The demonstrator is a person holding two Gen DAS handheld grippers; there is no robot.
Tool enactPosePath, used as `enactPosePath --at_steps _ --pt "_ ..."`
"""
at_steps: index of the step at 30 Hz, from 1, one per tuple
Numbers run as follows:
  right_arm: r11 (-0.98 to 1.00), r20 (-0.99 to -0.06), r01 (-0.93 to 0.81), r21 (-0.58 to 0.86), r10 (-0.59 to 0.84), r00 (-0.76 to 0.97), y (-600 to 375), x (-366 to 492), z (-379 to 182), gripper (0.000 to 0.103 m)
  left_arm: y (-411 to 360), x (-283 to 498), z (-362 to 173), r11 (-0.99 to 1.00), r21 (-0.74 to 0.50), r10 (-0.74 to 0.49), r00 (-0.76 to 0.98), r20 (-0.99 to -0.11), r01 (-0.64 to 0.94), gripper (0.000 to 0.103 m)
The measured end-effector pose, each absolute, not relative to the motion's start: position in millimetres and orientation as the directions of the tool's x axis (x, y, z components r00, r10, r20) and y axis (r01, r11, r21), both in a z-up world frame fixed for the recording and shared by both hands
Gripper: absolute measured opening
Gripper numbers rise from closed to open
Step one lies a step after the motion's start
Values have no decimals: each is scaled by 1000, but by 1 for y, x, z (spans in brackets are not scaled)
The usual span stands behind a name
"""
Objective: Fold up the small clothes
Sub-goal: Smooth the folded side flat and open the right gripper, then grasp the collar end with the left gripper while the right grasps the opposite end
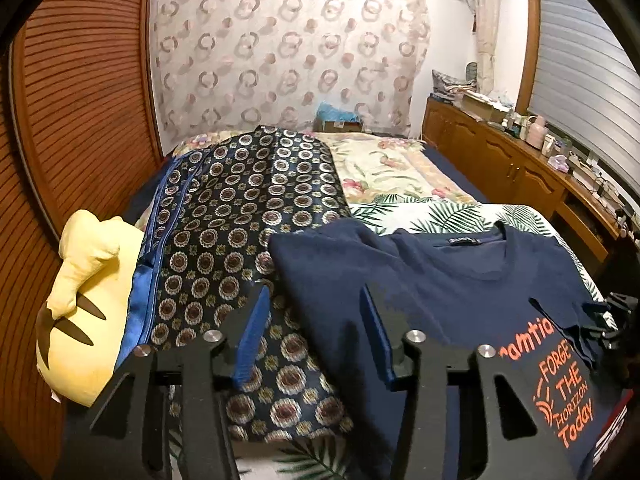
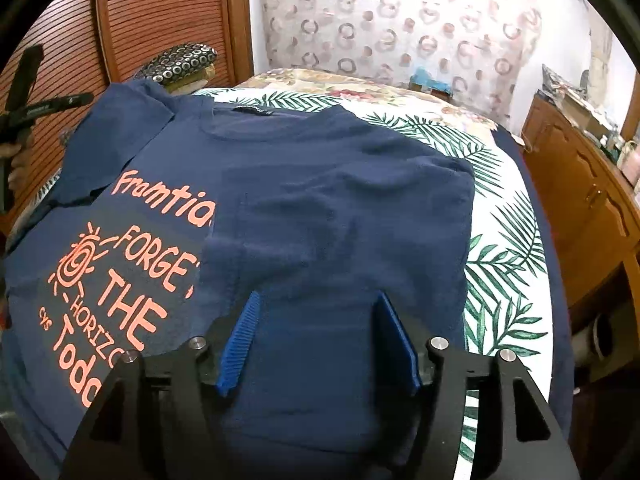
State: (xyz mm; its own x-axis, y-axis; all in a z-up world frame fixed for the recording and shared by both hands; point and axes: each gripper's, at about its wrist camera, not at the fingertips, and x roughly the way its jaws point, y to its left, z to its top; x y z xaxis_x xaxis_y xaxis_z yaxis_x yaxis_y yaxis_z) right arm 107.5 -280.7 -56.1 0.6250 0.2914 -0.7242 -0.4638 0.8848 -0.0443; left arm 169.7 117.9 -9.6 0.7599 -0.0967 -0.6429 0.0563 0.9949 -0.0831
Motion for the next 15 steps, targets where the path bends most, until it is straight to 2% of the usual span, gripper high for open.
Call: enactPosePath --at_steps 11,15 --pt "891 -724 -453 -42 285 628 -281 109 -58 69 122 201 -15 993 -108 -112 719 -686 52 46" --pt "890 -724 -453 -43 285 629 -281 109 -58 70 119 203 -17 992 -111 -126 713 -690 68 42"
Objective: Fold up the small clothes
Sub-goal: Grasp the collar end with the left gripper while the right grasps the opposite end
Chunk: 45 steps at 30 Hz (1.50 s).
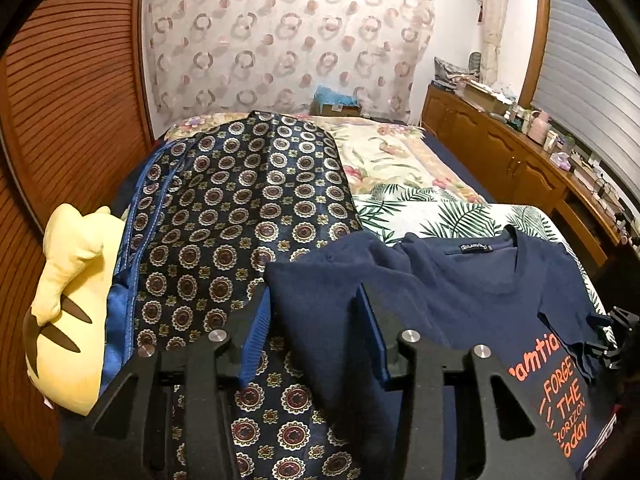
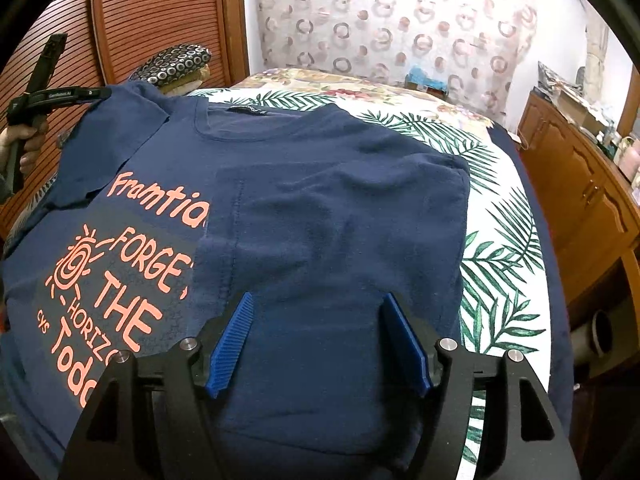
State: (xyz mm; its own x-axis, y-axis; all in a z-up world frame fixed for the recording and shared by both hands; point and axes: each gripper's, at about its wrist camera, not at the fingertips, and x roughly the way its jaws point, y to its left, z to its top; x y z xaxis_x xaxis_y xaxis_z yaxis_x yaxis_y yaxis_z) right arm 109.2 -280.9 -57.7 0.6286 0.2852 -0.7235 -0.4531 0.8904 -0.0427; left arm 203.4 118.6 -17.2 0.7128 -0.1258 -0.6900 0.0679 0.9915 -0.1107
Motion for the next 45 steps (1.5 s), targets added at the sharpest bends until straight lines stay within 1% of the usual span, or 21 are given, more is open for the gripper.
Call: enactPosePath --at_steps 1,2,3,4,7,10,14,17,22,28,33,34,35,36,37,38,39,41,42,45 --pt "890 -724 -453 -42 285 629 -281 109 -58 70 117 203 -17 991 -111 -129 711 -691 72 39" --pt "890 -723 -453 -42 286 629 -281 109 -58 70 116 203 -17 990 -115 -136 710 -691 78 29" --pt "890 -723 -454 -43 286 629 -281 109 -58 70 115 203 -18 988 -124 -152 707 -690 91 11" --pt "890 -724 -454 -43 286 628 -281 109 -58 70 114 203 -18 986 -131 -166 702 -693 104 5" --pt "888 -725 -457 -38 291 625 -281 110 -58 72 105 200 -14 988 -97 -151 708 -690 117 5" --pt "887 -726 -460 -40 291 623 -280 110 -58 72 97 195 -11 984 -110 -179 715 -676 143 5" --pt "889 -731 -456 -37 287 619 -281 113 -56 72 84 186 -4 980 -88 -190 727 -659 177 5" --pt "899 -716 -437 -45 276 641 -286 120 -44 72 75 180 2 977 -82 -202 736 -646 196 5" --pt "920 -703 -389 -42 250 666 -304 154 -24 72 60 171 7 973 -63 -211 747 -631 221 5" --pt "954 -736 -298 -24 185 651 -322 210 -30 71 53 168 6 970 -57 -218 745 -630 236 5" --pt "959 -768 -285 3 184 614 -317 241 -47 63 52 165 -1 969 -63 -224 737 -638 240 4" --pt "959 -759 -284 -4 182 625 -314 244 -47 61 52 163 -2 968 -64 -225 736 -638 241 4" --pt "958 -755 -287 3 190 627 -312 247 -47 55 52 162 -2 968 -66 -227 737 -636 242 4" --pt "956 -751 -292 8 199 630 -311 249 -46 42 52 159 -3 967 -69 -231 739 -633 243 4" --pt "954 -747 -301 13 209 631 -307 250 -45 34 52 155 -2 966 -75 -237 742 -627 246 4" --pt "950 -747 -311 13 216 629 -304 250 -44 16 52 152 0 967 -79 -238 748 -619 242 4" --pt "946 -750 -323 10 221 623 -300 249 -43 7 52 146 2 966 -87 -246 753 -610 245 4" --pt "942 -748 -334 -13 212 628 -295 241 -39 6 52 134 8 965 -84 -250 763 -596 250 4" --pt "940 -729 -338 -34 208 652 -291 233 -32 6 52 125 11 967 -68 -237 771 -591 246 4" --pt "932 -653 -361 -12 266 709 -298 201 -3 6 56 100 20 961 -84 -263 786 -560 262 4"
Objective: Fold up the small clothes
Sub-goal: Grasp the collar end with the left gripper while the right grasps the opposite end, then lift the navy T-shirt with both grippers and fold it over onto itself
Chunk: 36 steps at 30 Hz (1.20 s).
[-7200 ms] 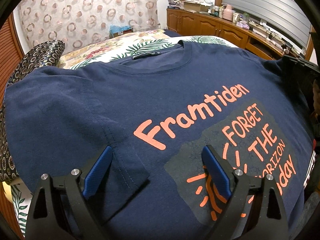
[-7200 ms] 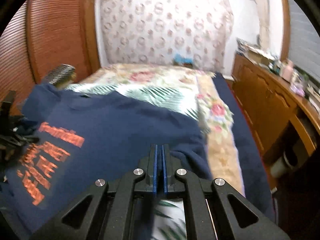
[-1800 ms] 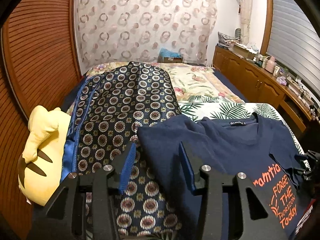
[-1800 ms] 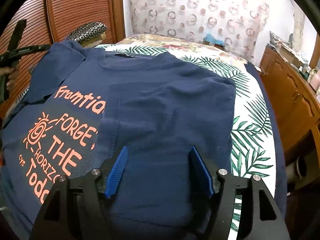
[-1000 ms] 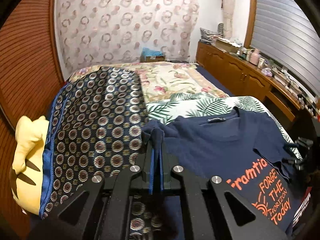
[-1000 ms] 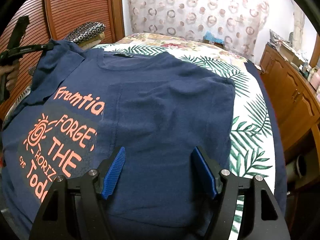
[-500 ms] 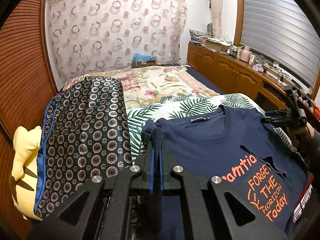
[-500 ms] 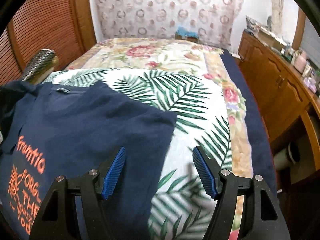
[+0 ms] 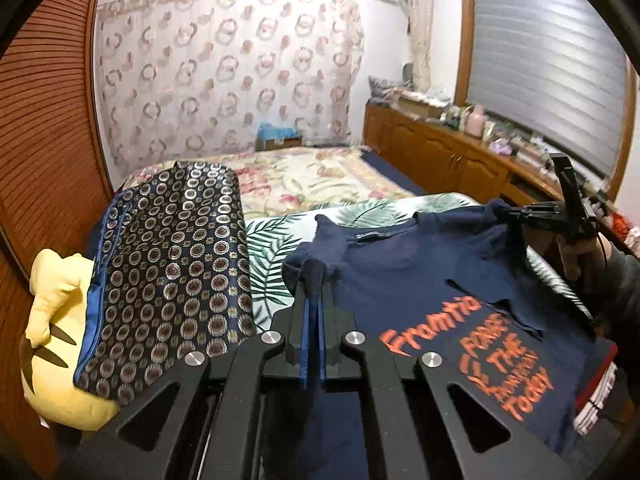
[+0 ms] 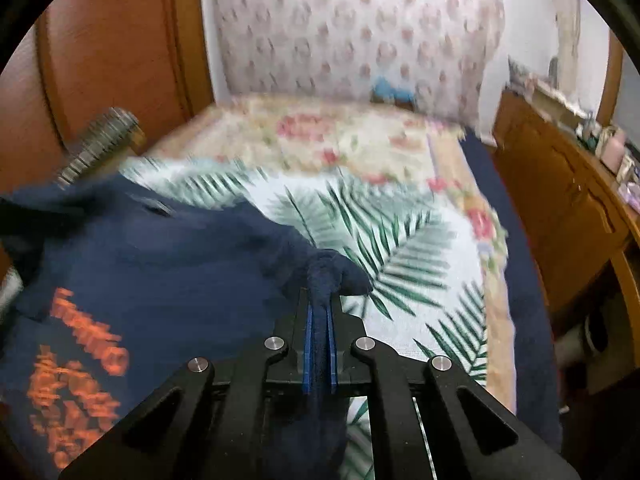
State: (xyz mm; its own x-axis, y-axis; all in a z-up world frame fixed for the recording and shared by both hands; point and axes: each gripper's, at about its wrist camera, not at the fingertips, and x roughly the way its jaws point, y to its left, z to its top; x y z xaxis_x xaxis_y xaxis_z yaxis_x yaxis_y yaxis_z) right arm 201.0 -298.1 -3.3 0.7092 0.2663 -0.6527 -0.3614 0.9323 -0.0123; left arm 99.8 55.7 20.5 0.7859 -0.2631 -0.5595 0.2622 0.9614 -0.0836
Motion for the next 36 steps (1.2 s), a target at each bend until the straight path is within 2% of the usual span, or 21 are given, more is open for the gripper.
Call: enactPosePath --at_steps 4,11,17,23,25,27,28,30,33,36 --pt "911 -570 -411 -20 327 753 -306 136 28 6 62 62 30 957 -107 -285 807 -517 270 4" --pt "899 -509 -437 -20 368 778 -337 42 43 6 78 5 27 955 -141 -295 817 -495 259 4" --pt "906 -533 -424 -2 358 767 -365 -15 36 6 92 -25 20 967 -128 -253 813 -524 219 4" --pt "903 -610 -428 30 356 708 -379 -50 33 6 103 -32 4 977 -134 -213 790 -575 166 6" --pt "899 -643 -437 28 351 681 -379 -51 30 6 106 -30 0 980 -126 -199 786 -586 154 18" --pt "901 -656 -435 7 332 678 -377 -49 32 12 111 -29 2 983 -123 -185 792 -582 139 44" --pt "904 -656 -427 -2 321 683 -377 -49 35 14 112 -27 3 983 -124 -185 795 -578 139 47" --pt "908 -652 -420 -6 315 690 -376 -43 40 22 112 -23 7 983 -115 -182 801 -571 141 62" --pt "919 -636 -395 1 306 709 -375 -38 45 54 114 -13 9 982 -112 -189 804 -564 152 75" --pt "925 -619 -379 18 308 723 -371 -28 38 57 116 5 9 984 -97 -176 803 -569 147 76"
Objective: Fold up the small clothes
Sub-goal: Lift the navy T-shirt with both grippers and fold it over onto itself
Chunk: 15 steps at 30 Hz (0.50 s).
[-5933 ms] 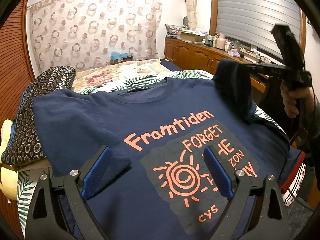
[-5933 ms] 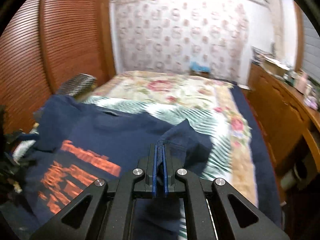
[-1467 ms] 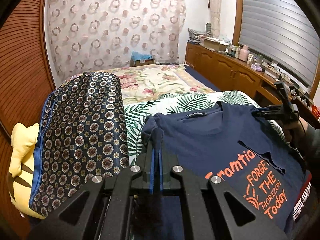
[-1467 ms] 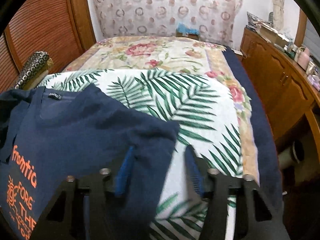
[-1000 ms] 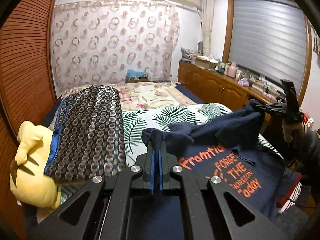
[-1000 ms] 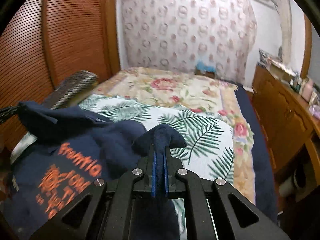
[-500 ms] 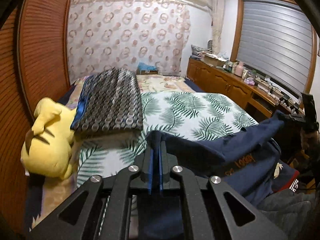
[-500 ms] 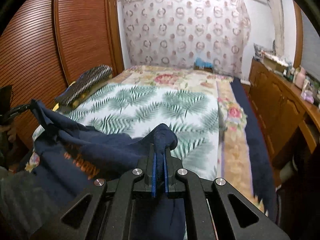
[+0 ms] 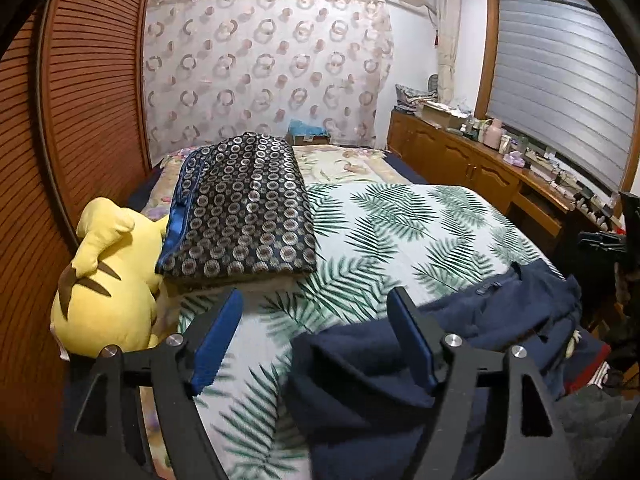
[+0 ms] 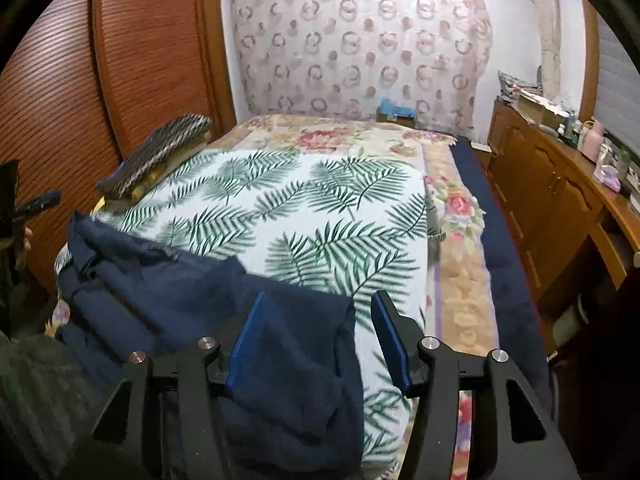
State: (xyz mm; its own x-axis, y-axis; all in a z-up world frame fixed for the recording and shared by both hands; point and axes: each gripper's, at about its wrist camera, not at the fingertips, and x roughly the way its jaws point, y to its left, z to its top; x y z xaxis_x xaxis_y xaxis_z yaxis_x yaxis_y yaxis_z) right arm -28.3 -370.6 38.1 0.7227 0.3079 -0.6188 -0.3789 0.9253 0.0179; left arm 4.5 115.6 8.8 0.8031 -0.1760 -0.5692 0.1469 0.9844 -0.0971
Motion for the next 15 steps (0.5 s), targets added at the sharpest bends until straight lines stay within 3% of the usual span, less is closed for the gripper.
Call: enactPosePath --at_steps 15 --pt "930 -715 -365 39 281 640 -342 42 -24 57 111 66 -55 980 -107 -192 657 -729 167 75"
